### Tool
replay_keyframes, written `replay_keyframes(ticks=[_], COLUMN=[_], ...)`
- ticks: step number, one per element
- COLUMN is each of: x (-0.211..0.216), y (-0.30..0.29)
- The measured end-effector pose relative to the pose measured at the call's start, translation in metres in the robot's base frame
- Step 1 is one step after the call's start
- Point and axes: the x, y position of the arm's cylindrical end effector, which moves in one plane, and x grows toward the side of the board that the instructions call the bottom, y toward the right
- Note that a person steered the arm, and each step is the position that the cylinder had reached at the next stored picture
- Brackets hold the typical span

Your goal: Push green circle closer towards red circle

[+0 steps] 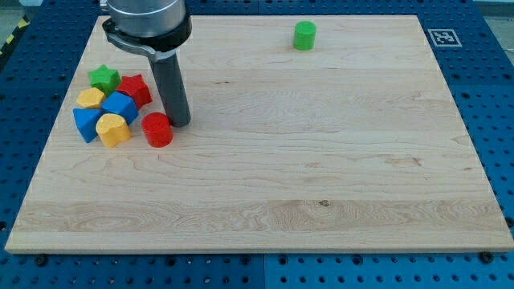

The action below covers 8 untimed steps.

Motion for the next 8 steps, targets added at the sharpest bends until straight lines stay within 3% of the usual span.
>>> replay_keyframes(ticks=[1, 3, 4, 5, 6, 7, 8], x=[-0.041, -0.097, -0.170, -0.227, -0.218, -0.165, -0.144], y=[0.031, 0.201, 0.277, 0.270, 0.195, 0.141, 0.118])
